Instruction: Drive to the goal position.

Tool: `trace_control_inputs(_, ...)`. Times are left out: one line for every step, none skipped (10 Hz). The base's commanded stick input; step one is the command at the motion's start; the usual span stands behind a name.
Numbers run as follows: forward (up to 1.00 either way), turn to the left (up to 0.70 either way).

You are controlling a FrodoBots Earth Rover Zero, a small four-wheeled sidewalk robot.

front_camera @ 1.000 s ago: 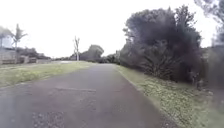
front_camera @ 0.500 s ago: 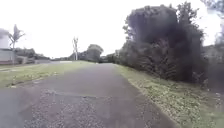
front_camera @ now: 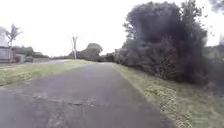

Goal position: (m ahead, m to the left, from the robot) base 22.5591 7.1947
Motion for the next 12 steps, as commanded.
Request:
trace_control_inputs(0.70, -0.35)
trace_control_inputs(0.70, -0.35)
trace_control_inputs(0.70, -0.35)
trace_control_inputs(0.70, -0.15)
trace_control_inputs(0.70, 0.00)
trace_control_inputs(0.70, 0.00)
trace_control_inputs(0.70, 0.00)
trace_control_inputs(0.70, 0.00)
trace_control_inputs(0.70, 0.00)
trace_control_inputs(0.70, 0.00)
trace_control_inputs(0.70, 0.00)
trace_control_inputs(0.70, 0.00)
